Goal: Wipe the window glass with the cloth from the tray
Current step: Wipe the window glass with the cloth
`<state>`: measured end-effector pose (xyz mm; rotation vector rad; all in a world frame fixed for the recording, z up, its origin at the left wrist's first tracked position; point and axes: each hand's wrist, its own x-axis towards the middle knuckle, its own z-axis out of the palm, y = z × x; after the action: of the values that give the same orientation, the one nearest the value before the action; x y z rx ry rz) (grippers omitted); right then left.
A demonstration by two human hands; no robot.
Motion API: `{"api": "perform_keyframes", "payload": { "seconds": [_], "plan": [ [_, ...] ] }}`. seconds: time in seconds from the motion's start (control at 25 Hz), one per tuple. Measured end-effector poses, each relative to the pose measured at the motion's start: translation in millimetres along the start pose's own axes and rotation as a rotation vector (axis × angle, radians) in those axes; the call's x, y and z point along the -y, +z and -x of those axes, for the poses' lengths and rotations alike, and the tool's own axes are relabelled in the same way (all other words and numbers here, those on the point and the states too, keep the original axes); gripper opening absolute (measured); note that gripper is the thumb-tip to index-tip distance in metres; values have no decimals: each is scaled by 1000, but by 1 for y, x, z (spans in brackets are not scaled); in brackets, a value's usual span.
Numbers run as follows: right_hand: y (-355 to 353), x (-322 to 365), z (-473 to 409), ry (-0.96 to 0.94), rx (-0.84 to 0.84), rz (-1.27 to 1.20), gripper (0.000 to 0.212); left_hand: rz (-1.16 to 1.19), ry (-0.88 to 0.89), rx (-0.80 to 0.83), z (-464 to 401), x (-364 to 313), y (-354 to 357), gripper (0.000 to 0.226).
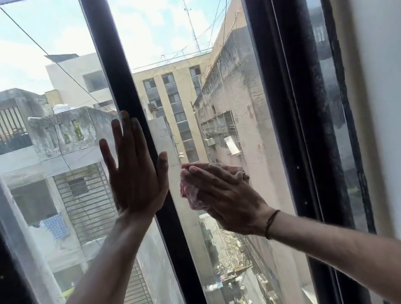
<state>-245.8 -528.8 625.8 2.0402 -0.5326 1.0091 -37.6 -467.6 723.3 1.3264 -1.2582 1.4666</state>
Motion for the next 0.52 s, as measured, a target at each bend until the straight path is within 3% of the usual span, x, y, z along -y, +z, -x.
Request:
{"api": "perform_keyframes", "payload": {
  "seconds": [0.08, 0.24, 0.28, 0.32, 0.44, 0.52],
  "plan": [
    [-10, -20, 37, -59, 45, 39, 65, 4, -3, 1, 0, -2, 0, 80],
    [-14, -37, -12, 331, -152, -44, 64, 27, -1, -18, 3, -3, 6, 78],
    [-11, -29, -32, 344, -179, -50, 64, 17, 3, -22, 3, -2, 7, 78],
    [-6, -20, -42, 279, -160, -26, 64, -1, 11, -22, 2, -1, 7, 78],
    [2, -19, -4, -185, 19, 131, 60, -61, 16, -4, 0, 0, 3, 80],
    [-13, -42, 23, -334, 81, 208, 57, -48, 0, 22, 1, -3, -2, 80]
  ]
}}
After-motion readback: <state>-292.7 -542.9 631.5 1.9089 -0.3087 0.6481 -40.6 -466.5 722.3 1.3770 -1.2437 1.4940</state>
